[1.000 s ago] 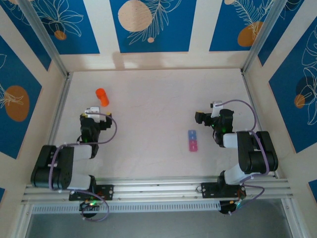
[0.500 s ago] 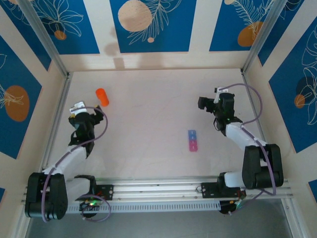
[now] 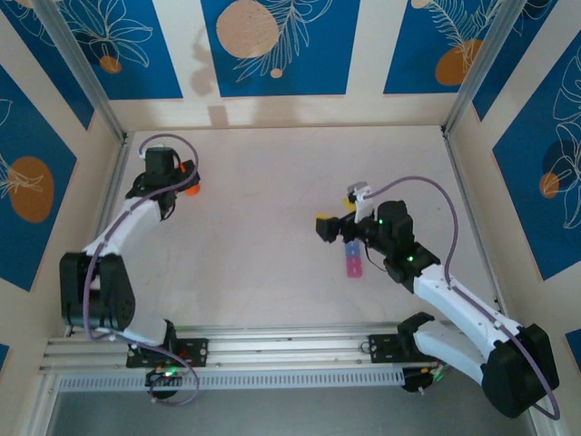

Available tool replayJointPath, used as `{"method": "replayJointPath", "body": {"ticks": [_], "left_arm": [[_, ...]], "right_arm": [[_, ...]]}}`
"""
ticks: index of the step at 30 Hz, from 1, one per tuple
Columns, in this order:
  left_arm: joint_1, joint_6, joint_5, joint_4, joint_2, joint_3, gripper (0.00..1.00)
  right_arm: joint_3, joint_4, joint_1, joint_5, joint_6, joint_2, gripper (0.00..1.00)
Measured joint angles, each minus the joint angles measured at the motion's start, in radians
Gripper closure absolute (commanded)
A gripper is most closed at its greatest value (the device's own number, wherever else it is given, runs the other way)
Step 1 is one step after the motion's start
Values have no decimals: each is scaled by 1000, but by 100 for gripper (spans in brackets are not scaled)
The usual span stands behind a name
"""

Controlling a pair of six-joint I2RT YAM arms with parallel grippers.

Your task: Sort the pills into containers

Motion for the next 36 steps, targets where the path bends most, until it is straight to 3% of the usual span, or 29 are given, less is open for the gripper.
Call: {"method": "replayJointPath", "body": {"ticks": [8, 21, 25, 30, 36], "left_arm": [[0, 8, 21, -99, 180, 137, 6], [0, 80, -4, -150, 367, 333, 16], [0, 80, 6, -138, 353, 313, 15], [0, 76, 18, -108, 187, 148, 15], [0, 73, 41, -59, -9, 21, 12]], "right_arm": [[-30, 120, 45, -124, -42, -47, 1], [-32, 135, 47, -124, -53, -58, 1], [-10, 58, 52, 22, -21, -48, 1], [87, -225, 53, 336, 154, 1, 2], [74, -491, 53, 480, 357, 82, 5]]}}
